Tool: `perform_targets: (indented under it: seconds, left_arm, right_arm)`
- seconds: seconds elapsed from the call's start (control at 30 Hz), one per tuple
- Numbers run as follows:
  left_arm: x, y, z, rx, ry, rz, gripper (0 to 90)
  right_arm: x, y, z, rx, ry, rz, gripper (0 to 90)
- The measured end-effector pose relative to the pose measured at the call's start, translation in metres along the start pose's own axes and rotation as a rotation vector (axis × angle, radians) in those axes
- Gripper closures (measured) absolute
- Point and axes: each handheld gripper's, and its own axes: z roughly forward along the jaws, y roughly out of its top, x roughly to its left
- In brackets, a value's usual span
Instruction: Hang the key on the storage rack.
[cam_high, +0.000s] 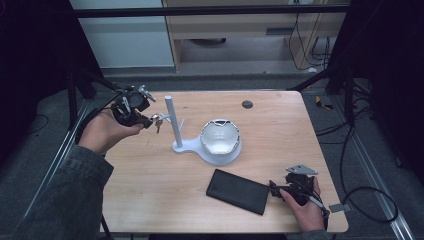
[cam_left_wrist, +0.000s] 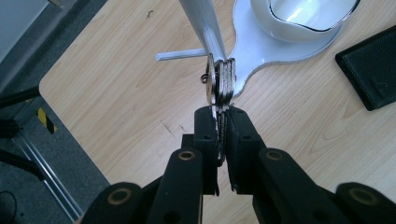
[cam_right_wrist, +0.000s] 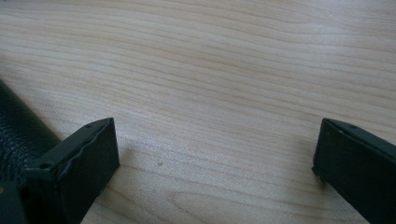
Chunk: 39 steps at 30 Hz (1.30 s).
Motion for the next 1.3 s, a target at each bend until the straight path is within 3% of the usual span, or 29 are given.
perform_targets:
  seconds: [0.57, 1.3]
  left_arm:
    - [-0.001, 0.007, 0.003, 0.010, -0.001, 0.002, 83.4]
    - [0.004, 0.014, 0.012, 0.016, 0.004, -0.025, 83.3]
  right_arm:
    - [0.000, 0.000, 0.000, 0.000, -0.001, 0.000, 0.4]
    - [0.000, 0.000, 0.000, -0.002, 0.000, -0.001, 0.4]
